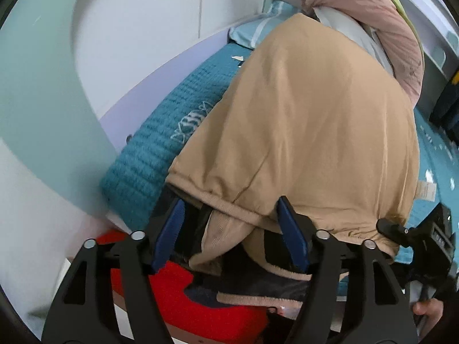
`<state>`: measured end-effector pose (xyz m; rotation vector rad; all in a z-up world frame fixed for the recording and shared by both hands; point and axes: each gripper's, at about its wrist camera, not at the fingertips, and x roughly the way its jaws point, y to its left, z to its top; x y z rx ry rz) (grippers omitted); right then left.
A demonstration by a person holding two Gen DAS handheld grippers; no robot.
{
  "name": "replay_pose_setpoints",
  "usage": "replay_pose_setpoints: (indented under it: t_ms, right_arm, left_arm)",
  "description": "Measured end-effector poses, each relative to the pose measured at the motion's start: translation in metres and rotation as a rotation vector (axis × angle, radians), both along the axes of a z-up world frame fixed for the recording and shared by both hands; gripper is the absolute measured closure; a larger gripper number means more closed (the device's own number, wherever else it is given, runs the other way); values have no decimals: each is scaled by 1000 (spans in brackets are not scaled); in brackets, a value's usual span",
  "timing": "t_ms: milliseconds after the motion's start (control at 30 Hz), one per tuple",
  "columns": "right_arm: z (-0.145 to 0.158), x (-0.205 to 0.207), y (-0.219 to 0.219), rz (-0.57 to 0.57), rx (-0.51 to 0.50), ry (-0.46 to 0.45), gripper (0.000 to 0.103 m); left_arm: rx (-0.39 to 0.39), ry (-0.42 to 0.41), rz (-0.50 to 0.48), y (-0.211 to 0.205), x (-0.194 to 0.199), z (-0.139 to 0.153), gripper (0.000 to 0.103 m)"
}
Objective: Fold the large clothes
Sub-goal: 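Lower the bundle onto the bed corner and open both tools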
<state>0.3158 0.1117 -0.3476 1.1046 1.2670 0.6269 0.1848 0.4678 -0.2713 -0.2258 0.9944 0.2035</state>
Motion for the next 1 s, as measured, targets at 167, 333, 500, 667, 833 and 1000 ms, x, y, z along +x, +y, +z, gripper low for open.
replay_pose_setpoints:
  t_ms: [167,333,500,667,833,1000]
  right_arm:
    - [18,-12,-33,43,-84,-63,34]
    - [58,-4,-39,81,-206,-127,34]
    - [111,-28,-37,101,-332,-357,60]
    - [163,-5,-6,226,-332,-590,87]
    - [165,43,50,334,-456,-706,84]
    - [113,102,73,415,-638,-604,89]
  left_arm:
    - [5,-3,20,-4,-12,7,26]
    - [10,12,37,-10,-23,11,23]
    - [-49,-153,38,-21,-45,53,21]
    - [-26,-168,-12,-44,-24,57,19]
    - [-48,-91,38,-41,2,18,19]
    - [-48,-66,110,-34,14,-4,14]
